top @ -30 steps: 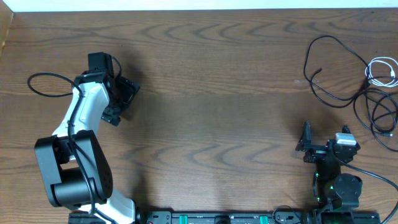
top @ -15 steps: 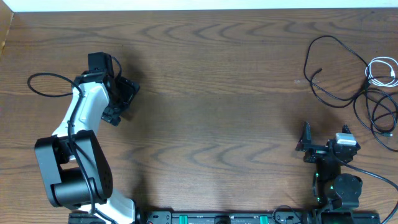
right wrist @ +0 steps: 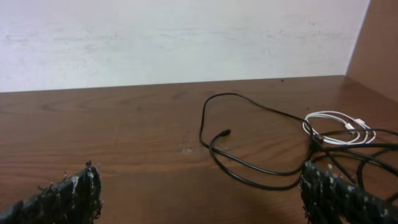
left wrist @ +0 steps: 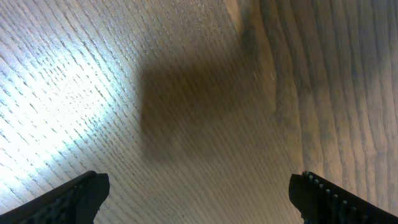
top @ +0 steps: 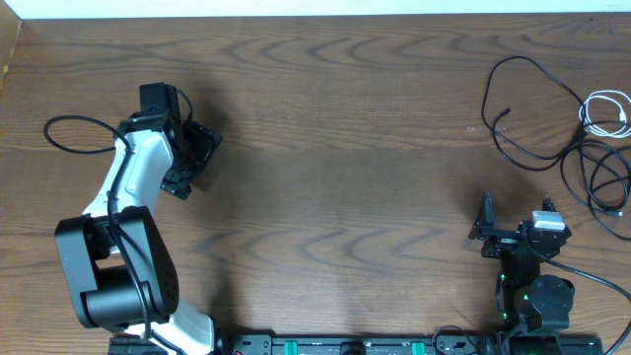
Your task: Untangle cables
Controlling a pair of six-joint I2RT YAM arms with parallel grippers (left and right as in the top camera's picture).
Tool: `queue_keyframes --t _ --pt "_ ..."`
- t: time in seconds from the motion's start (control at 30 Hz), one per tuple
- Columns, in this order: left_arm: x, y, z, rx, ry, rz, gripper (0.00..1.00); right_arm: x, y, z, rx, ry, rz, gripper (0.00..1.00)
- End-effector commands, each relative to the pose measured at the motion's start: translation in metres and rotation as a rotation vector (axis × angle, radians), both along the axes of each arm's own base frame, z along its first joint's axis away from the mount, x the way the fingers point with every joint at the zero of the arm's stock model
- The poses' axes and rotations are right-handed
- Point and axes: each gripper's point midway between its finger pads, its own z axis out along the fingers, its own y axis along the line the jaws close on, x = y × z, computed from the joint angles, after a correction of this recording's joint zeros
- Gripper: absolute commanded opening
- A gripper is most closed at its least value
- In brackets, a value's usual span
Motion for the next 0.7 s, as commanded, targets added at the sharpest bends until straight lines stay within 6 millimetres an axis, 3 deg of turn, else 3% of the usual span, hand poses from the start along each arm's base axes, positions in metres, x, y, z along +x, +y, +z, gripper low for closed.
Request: queue_keyframes --t 0.0,0.4,0.67 --pt "0.002 0.001 0.001 0.005 -0.001 0.007 0.98 0.0 0.003 0.0 0.014 -0.004 0.016 0.99" --pt "0.002 0.001 -0.001 0.004 0.005 0.007 0.98 0.0 0.003 0.0 0.014 -0.004 0.016 0.99" --pt "0.004 0.001 0.012 0.009 -0.032 0.007 0.98 0.0 0.003 0.0 0.014 -0.004 0.016 0.99"
